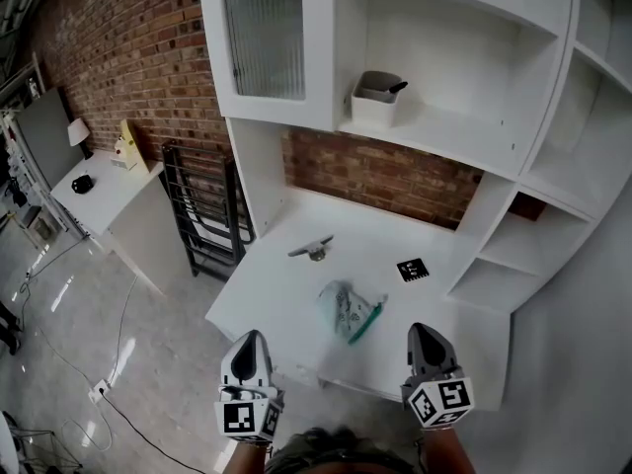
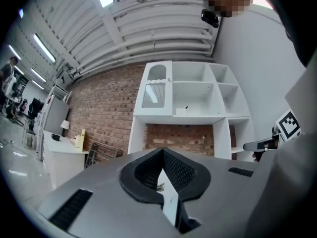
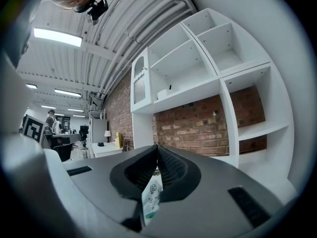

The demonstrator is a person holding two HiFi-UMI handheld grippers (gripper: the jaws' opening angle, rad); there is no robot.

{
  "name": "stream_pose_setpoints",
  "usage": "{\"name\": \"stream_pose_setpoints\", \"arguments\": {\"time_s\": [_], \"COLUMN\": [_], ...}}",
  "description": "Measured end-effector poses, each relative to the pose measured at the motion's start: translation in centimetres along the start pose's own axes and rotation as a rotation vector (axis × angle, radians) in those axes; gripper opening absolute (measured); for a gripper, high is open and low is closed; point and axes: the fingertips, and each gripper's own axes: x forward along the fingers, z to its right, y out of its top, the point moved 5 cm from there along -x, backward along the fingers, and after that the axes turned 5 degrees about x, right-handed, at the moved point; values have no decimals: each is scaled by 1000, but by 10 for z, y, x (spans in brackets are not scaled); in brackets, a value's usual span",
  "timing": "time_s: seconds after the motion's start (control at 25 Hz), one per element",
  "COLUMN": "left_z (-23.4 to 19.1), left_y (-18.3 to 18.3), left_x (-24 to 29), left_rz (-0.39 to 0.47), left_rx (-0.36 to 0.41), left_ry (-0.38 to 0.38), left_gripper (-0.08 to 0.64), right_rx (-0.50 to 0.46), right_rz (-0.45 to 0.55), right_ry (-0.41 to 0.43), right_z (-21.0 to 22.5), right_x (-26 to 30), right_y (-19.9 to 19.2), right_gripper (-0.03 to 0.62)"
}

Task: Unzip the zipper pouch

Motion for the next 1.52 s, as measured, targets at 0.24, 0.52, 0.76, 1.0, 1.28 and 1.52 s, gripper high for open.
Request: {"name": "stream_pose_setpoints", "arguments": {"time_s": [0.24, 0.52, 0.76, 1.0, 1.28, 1.52], "left_z": [10, 22, 27, 28, 26, 24], "left_y": [-1, -2, -4, 2, -4, -2], "left_x": [-13, -17, -19, -21, -21, -19], "left_rz": [5, 19, 11, 9, -3, -1], "left_rx": [5, 19, 17, -12, 16, 19], "left_ry": [4, -15, -25, -14, -29, -43], "left_gripper": [3, 3, 3, 3, 3, 3], "right_rx": [-62, -37, -32, -42, -45, -57], "right_rz": [-4, -4, -23, -27, -33, -37], "right_ry": [-22, -24, -15, -16, -20, -25], "right_z": [-4, -3, -6, -8, -8, -9], "right_x": [-9, -13, -15, -16, -16, -15], "right_y": [-3, -2, -4, -6, -8, -9], "right_gripper": [0, 0, 0, 0, 0, 0]}}
